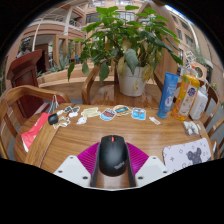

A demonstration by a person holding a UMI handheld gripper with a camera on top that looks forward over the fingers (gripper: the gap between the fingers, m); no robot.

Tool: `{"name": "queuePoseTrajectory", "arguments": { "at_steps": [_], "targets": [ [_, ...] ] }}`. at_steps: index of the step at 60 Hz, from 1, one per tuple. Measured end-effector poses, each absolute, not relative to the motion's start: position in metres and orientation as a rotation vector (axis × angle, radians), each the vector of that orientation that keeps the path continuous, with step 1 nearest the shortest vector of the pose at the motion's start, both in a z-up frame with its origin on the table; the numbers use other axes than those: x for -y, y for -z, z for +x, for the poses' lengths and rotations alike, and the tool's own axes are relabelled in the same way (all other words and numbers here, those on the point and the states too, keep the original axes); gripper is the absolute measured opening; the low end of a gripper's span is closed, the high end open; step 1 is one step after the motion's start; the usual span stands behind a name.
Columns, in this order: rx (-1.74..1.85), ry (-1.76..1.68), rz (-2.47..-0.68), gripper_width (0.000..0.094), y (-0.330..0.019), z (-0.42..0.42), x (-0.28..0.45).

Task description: Arrange mouse

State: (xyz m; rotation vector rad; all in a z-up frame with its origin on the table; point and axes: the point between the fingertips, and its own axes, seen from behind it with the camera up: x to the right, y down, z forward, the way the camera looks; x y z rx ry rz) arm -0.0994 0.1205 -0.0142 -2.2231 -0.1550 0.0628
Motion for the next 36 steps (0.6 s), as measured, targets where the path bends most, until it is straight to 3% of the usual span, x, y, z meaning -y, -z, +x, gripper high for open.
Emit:
{"name": "queuePoseTrajectory", "arguments": {
  "at_steps": [9,17,22,29,33,36],
  "targets": [
    [0.153,-0.049,-2.238,0.0341,0.014,-0.101,-0.119],
    [0.173,-0.092,-2.23,0.033,-0.005,-0.103,-0.109],
    [0.185,-0.144,-2.099,0.0331,-0.074,-0.101,-0.097],
    [0.17,-0.255,-1.869,0.033,-0.21,-0.078,-0.066],
    [0.148,-0.249,-1.78,0.0329,-0.26,-0.041,-0.05],
    [0.119,-0.226,-1.762,0.0328,-0.279,-0.012,-0.052]
  ]
}}
